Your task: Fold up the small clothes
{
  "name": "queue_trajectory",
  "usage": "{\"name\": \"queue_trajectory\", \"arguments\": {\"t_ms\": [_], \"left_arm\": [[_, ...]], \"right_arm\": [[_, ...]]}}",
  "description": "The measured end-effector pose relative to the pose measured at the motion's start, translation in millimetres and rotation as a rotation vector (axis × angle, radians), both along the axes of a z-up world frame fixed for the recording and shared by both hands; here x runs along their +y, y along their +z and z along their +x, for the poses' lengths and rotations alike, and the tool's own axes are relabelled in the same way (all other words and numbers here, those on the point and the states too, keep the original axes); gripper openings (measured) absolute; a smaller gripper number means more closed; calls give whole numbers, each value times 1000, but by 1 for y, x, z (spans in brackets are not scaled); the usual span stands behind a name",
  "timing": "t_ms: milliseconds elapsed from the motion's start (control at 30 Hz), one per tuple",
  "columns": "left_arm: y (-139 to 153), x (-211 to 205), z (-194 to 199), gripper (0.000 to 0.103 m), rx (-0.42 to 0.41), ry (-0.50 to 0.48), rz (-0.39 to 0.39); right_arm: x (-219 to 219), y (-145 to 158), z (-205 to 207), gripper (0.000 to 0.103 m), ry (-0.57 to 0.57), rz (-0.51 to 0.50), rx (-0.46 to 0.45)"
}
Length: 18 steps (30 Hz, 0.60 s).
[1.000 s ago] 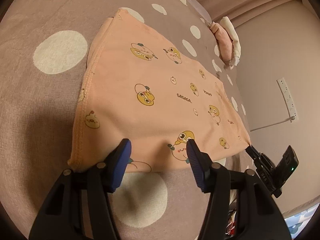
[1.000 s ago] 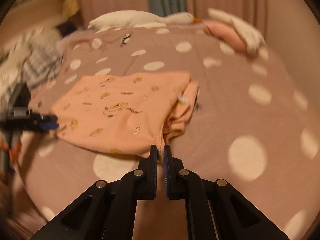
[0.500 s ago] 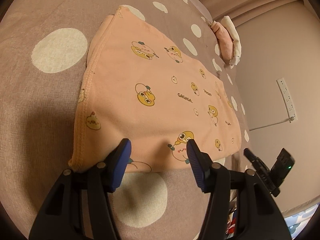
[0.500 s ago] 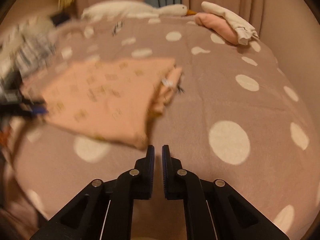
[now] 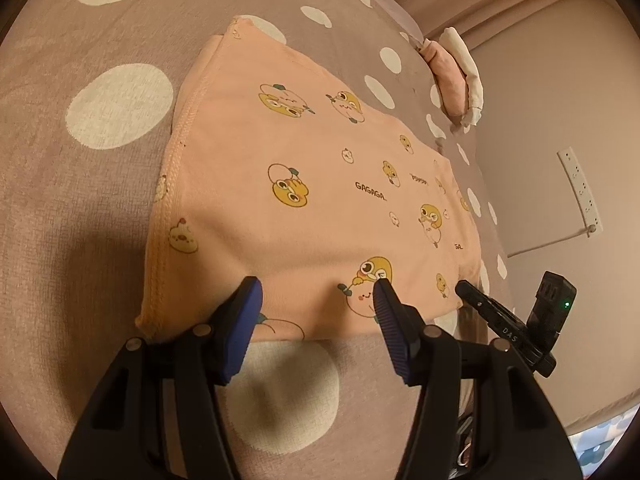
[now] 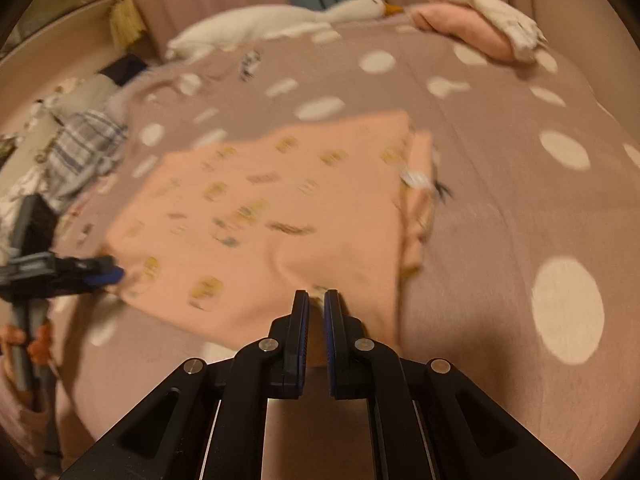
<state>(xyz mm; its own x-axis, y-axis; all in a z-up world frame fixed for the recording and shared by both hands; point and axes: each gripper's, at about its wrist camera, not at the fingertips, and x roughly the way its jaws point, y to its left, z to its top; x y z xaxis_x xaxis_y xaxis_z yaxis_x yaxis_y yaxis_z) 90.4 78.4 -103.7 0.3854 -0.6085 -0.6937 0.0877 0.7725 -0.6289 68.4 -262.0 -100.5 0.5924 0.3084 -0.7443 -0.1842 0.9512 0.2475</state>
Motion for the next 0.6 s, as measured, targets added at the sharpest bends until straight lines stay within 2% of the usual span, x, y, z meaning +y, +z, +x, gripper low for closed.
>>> {"name": "queue_trajectory", "arguments": {"t_ms": [233, 600], "left_arm": [[2, -5, -9, 58, -39, -20, 60], [13, -12, -34, 58, -144, -47, 249]], "right_arm": [[-15, -2, -19, 5, -40, 32, 3], [-12, 6, -31, 5, -55, -11, 18]]}}
